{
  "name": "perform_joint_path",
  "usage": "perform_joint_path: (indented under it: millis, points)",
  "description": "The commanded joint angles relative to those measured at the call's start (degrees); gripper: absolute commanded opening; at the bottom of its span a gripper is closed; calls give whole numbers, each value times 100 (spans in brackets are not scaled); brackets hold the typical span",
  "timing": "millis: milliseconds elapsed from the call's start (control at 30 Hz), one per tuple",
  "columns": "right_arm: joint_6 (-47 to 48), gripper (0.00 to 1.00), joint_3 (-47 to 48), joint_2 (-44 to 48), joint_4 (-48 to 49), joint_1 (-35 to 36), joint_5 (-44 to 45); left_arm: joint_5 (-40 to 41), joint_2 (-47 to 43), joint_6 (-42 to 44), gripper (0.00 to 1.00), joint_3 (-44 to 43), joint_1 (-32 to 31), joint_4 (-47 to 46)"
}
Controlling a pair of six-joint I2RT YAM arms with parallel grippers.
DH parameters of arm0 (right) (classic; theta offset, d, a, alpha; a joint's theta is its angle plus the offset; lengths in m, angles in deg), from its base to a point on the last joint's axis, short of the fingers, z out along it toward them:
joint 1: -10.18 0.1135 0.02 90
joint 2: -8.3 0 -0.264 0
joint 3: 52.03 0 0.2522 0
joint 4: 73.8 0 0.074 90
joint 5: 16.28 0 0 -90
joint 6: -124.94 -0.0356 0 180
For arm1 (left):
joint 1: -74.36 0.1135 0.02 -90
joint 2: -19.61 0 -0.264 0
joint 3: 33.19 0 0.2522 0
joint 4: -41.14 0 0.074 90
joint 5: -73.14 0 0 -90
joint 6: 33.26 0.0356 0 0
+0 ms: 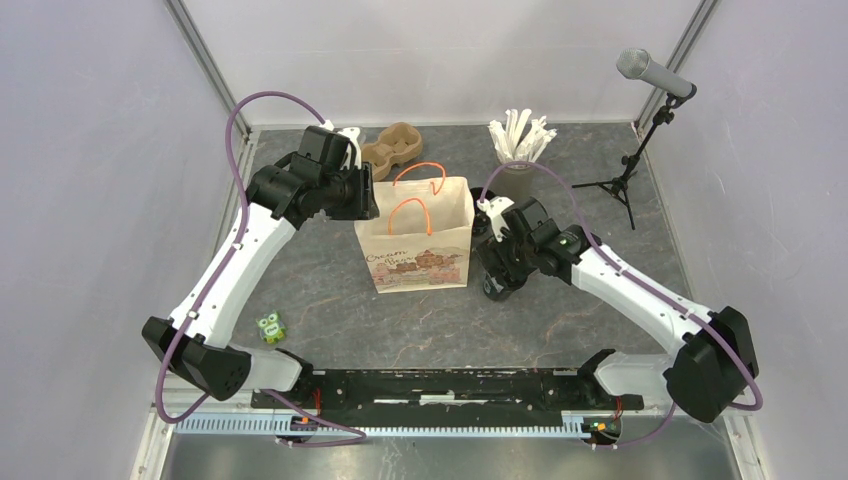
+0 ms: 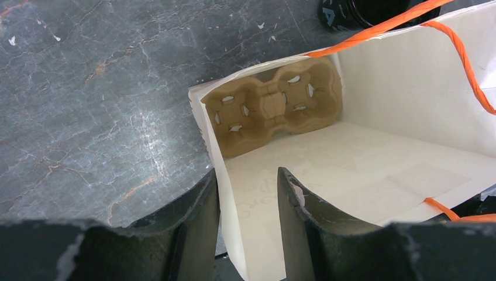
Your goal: Pack the takeout coffee
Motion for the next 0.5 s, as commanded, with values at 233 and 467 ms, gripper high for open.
perform_joint_path:
  millis: [233, 467]
  points:
    - [-173, 95, 168, 244, 44, 88, -5, 109, -76, 221, 47, -139, -24, -11]
    - [-269, 96, 173, 263, 117, 96, -180, 229, -80, 229, 42, -53, -28, -19]
